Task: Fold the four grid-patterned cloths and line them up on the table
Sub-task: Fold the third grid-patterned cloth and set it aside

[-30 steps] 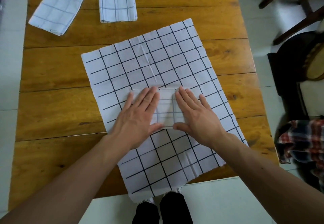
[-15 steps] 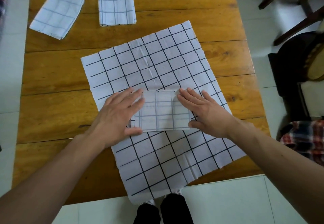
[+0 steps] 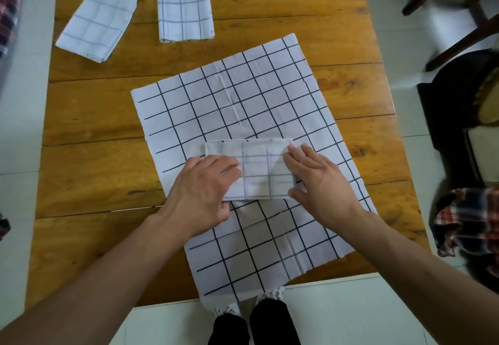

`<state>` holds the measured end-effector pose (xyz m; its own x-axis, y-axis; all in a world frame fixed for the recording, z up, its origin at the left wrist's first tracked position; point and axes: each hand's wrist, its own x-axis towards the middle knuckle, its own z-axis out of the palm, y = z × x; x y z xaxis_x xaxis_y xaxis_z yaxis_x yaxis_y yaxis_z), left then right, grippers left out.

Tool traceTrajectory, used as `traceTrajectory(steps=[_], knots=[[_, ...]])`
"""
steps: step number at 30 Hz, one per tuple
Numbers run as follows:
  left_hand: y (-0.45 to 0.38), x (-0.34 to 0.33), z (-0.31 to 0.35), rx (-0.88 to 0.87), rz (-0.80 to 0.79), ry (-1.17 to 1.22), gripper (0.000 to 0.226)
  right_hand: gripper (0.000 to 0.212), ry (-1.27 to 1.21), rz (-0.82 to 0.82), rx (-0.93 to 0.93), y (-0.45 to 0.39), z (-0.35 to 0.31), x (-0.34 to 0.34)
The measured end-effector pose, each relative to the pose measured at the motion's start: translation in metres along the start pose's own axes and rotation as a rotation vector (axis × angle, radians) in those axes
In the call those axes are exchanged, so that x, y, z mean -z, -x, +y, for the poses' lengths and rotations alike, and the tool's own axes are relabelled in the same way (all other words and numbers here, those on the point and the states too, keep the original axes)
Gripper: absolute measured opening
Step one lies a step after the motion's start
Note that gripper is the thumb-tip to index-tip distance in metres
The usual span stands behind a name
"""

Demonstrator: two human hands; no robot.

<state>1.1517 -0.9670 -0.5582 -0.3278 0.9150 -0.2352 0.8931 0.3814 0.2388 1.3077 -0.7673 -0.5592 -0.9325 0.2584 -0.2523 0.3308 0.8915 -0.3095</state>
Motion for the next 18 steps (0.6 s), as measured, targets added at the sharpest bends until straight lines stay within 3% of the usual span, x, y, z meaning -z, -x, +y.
traceTrajectory(steps=[5, 9, 13, 16, 18], knots=[[-0.005, 0.003, 0.002, -0.025, 0.003, -0.035, 0.058, 0.085, 0.021, -0.125, -0.042, -0.003, 0.002, 0.006], [-0.006, 0.002, 0.001, -0.038, 0.099, -0.013, 0.039, 0.084, 0.018, -0.132, -0.047, -0.001, 0.003, 0.004], [-0.005, 0.009, 0.004, 0.052, 0.207, 0.063, 0.023, 0.063, -0.093, -0.020, -0.011, 0.000, 0.000, 0.008], [-0.003, 0.027, 0.013, 0.095, 0.242, 0.148, 0.015, 0.066, -0.144, 0.037, 0.064, 0.005, -0.008, 0.021], [-0.002, 0.041, 0.018, 0.095, 0.255, 0.203, 0.014, 0.056, -0.142, 0.065, 0.093, 0.008, -0.016, 0.032]])
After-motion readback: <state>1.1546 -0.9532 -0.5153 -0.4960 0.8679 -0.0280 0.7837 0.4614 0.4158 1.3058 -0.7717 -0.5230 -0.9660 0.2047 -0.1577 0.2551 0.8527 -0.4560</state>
